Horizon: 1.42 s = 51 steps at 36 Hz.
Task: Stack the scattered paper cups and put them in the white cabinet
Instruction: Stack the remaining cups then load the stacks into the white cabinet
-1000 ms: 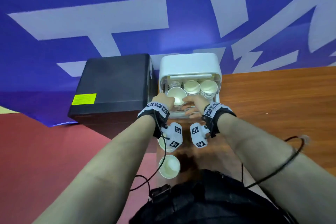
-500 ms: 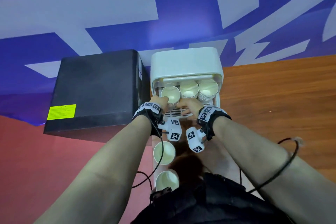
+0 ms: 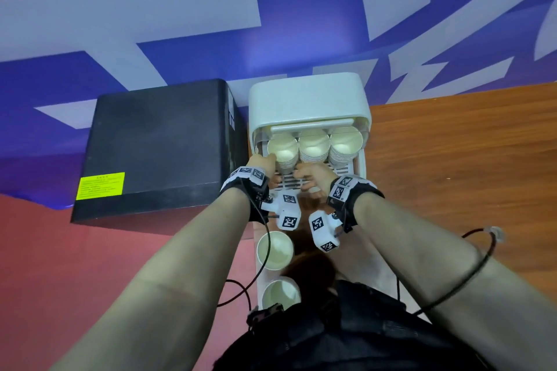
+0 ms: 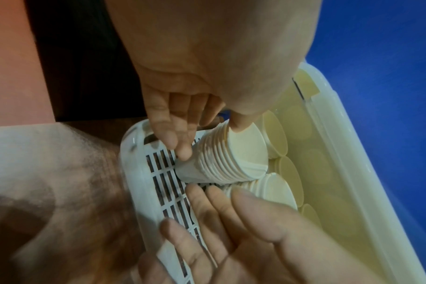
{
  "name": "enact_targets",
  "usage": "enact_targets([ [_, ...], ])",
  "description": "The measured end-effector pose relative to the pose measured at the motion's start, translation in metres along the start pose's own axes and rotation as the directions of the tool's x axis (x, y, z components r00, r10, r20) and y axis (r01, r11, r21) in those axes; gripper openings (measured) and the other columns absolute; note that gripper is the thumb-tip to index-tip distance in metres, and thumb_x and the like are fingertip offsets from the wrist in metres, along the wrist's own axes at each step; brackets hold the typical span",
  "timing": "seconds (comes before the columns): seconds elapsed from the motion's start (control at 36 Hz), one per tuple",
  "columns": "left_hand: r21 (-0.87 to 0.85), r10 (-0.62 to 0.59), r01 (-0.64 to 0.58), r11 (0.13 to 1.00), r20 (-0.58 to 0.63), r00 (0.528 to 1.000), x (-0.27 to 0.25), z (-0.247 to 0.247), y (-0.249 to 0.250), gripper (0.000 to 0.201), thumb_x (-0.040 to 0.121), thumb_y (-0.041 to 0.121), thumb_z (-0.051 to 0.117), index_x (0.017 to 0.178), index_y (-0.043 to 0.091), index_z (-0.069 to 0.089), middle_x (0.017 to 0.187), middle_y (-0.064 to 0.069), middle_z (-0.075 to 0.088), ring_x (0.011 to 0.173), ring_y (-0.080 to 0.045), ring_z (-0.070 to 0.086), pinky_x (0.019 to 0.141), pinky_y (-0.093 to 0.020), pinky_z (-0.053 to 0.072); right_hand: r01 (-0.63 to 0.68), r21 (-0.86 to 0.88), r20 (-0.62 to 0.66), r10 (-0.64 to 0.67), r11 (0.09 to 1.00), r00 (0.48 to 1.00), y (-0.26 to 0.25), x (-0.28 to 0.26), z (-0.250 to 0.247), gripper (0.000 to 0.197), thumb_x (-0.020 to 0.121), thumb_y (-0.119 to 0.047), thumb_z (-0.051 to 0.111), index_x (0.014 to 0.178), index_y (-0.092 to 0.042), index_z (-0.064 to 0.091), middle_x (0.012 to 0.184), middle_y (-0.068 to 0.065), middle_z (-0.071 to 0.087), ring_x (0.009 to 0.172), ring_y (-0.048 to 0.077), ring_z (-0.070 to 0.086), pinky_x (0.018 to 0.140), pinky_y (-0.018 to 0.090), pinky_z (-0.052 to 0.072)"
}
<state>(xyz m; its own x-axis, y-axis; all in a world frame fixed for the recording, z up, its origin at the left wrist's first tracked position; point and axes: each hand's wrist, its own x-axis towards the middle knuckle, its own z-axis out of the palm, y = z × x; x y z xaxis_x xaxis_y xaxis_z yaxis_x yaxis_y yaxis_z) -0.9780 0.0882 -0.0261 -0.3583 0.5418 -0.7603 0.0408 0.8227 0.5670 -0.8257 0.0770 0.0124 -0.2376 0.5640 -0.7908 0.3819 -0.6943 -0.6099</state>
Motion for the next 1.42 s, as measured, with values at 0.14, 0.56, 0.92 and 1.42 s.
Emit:
enact_targets([
  [0.14, 0.046, 0.052, -0.053, 0.998, 0.016, 0.999, -0.026, -0.01, -0.005, 0.058, 0.08, 0.037, 0.052, 0.122, -0.003, 0.053, 0.09, -0.016, 0.064, 0.074, -0.034, 0.068, 0.071, -0.043, 0.058, 0.042, -0.016, 0.008, -0.042, 0.999, 0.999, 0.001, -0.024, -0.001, 0.022, 0.094, -0.025, 0.058, 0.115, -0.017, 0.06, 0.125, 0.002, 0.061, 0.105, 0.027, 0.061, 0.093, 0.043, 0.051],
  [0.56, 0.38, 0.033, -0.073, 0.922, 0.11, 0.993, -0.121, -0.047, -0.093, 0.042, 0.086, 0.032, 0.067, 0.112, -0.001, 0.065, 0.096, -0.012, 0.066, 0.083, -0.03, 0.064, 0.073, -0.036, 0.053, 0.032, -0.382, 0.019, -0.026, 0.924, 0.999, 0.062, -0.089, 0.036, 0.051, 0.089, -0.048, 0.062, 0.13, -0.017, 0.056, 0.108, 0.007, 0.067, 0.08, 0.018, 0.061, 0.063, 0.028, 0.046],
  [0.92, 0.238, -0.135, 0.104, 0.966, 0.116, 0.984, -0.124, -0.048, -0.15, 0.014, 0.086, 0.012, 0.059, 0.083, -0.001, 0.063, 0.056, -0.01, 0.06, 0.049, -0.023, 0.053, 0.053, -0.028, 0.04, -0.014, -0.41, 0.0, 0.015, 0.912, 1.0, 0.108, -0.079, 0.078, 0.043, 0.099, -0.028, 0.051, 0.134, -0.004, 0.05, 0.108, 0.016, 0.067, 0.064, 0.015, 0.055, 0.052, 0.025, 0.044],
  [1.42, 0.118, 0.189, -0.215, 0.969, 0.204, 0.961, -0.148, -0.021, -0.051, 0.034, 0.087, 0.029, 0.069, 0.103, -0.001, 0.064, 0.086, -0.015, 0.074, 0.056, -0.016, 0.067, 0.051, -0.023, 0.053, 0.099, -0.07, -0.184, -0.11, 0.993, 0.977, 0.059, -0.102, -0.002, 0.032, 0.09, -0.033, 0.063, 0.087, -0.001, 0.063, 0.08, 0.021, 0.07, 0.06, 0.028, 0.063, 0.062, 0.033, 0.052],
])
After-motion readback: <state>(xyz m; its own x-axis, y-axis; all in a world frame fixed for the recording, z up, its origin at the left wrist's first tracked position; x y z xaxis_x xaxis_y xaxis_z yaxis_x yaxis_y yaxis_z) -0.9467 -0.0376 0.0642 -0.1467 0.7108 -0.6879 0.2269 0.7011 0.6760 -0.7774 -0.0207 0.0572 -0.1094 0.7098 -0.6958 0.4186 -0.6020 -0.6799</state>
